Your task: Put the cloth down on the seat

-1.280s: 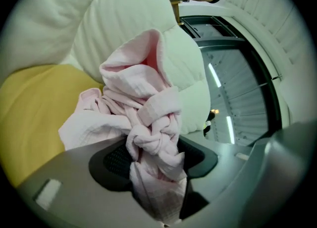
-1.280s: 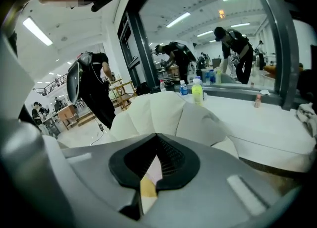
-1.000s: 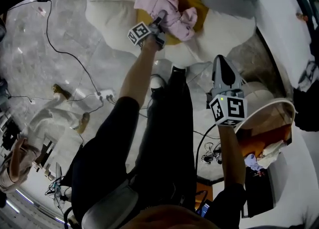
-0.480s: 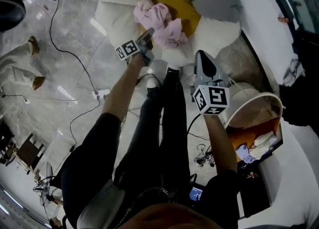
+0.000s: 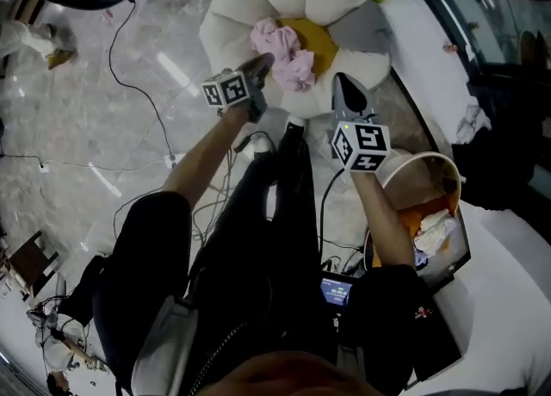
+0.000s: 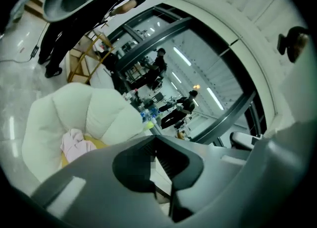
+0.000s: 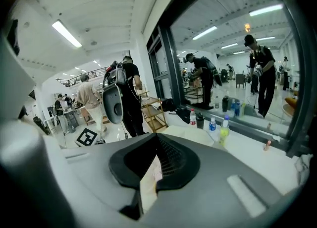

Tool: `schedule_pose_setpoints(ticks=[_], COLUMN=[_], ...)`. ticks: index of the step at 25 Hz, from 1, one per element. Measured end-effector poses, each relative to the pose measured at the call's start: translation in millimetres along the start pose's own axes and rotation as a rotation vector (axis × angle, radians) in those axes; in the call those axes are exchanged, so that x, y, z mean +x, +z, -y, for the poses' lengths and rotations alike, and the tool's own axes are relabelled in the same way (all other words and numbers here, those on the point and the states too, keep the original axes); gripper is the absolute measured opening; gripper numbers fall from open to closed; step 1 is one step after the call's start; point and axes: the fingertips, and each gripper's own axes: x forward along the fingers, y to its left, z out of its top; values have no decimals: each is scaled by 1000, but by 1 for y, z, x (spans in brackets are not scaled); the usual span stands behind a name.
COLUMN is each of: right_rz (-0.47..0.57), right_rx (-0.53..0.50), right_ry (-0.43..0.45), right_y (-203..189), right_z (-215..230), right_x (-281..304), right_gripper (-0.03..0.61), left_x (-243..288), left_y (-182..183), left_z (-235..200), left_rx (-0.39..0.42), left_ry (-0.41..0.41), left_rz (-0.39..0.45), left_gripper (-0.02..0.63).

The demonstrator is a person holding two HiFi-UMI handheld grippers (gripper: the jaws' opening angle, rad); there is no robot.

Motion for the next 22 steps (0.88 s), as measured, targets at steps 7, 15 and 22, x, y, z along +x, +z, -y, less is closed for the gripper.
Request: schedule_pose_setpoints(ticks=[7,15,22], right_rz=[90,168,190], right_rx=[-150,-219,-235], right_ry=[10,25,52], right_y=[97,160,160], right_z=[-49,-88,-112], right_x=[-67,-120,-129], right_gripper=[2,0,0], left_x=[-53,-116,-133], left_y=[75,114,102], left_z=[163,256,277], left_rx=[522,888,961], left_ry=[-53,-5,-19], left_rz=[-18,-7,-17], left_gripper=[9,9,9])
